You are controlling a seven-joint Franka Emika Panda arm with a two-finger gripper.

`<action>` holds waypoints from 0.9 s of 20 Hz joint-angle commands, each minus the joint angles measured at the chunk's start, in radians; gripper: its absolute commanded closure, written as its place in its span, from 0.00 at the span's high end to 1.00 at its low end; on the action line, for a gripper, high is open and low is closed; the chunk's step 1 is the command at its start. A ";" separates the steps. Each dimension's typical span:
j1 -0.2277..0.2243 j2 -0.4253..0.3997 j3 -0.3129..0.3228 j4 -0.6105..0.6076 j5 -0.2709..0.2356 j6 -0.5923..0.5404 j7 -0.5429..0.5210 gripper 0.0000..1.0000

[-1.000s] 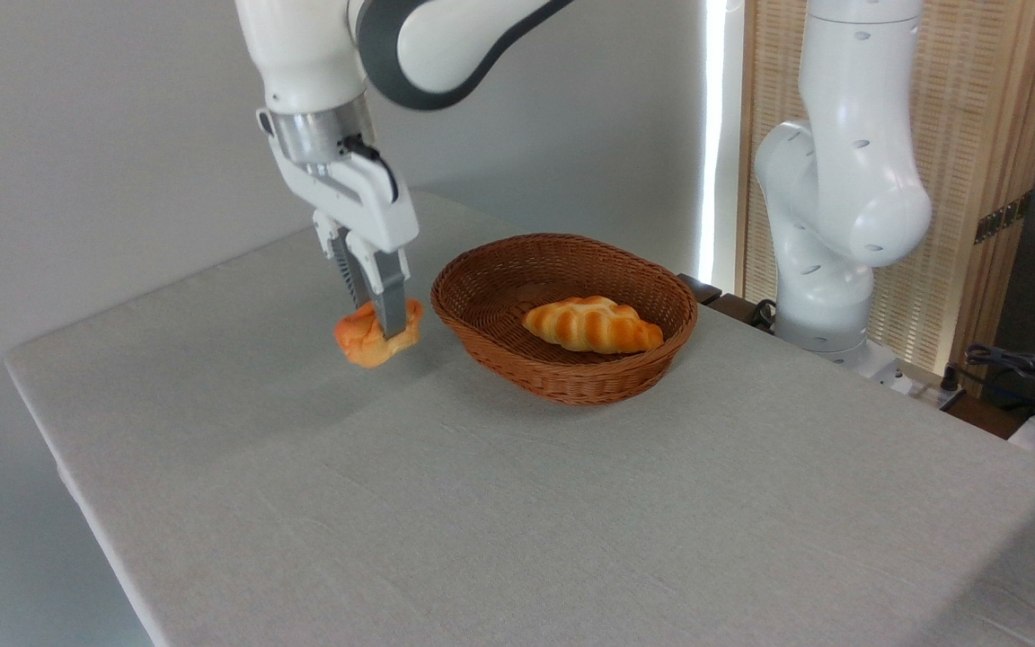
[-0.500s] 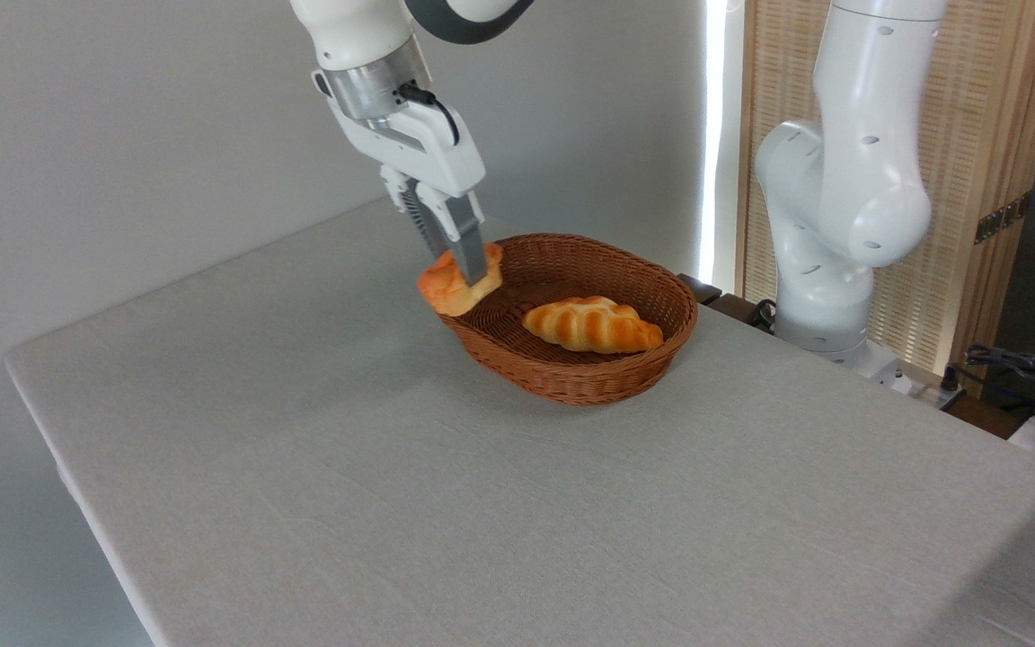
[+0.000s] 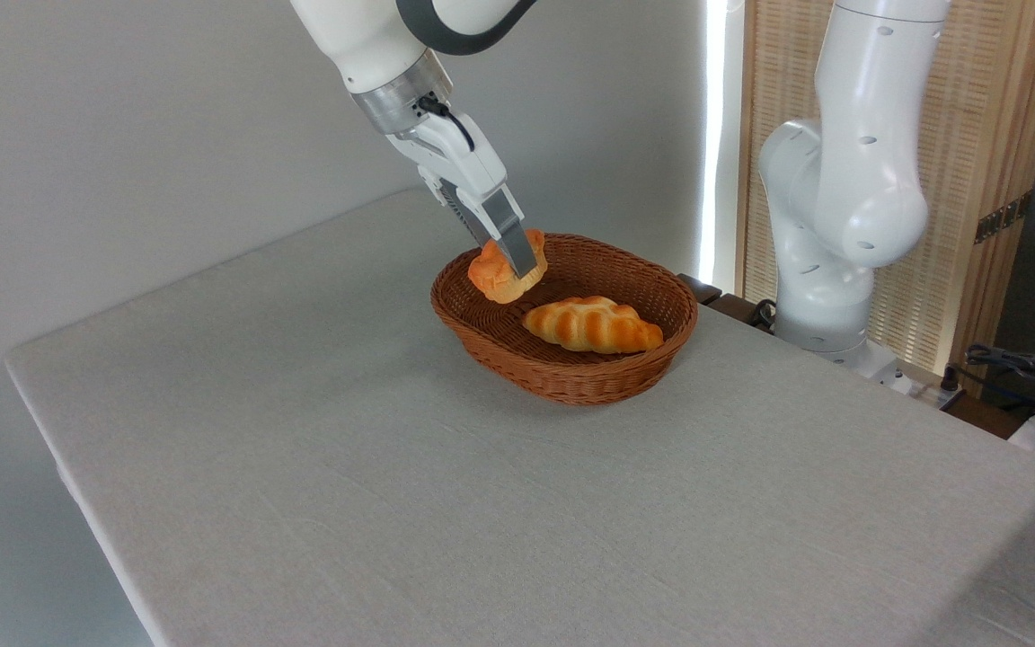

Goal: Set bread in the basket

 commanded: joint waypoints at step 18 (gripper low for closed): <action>0.005 -0.004 0.006 0.009 0.010 0.077 0.055 1.00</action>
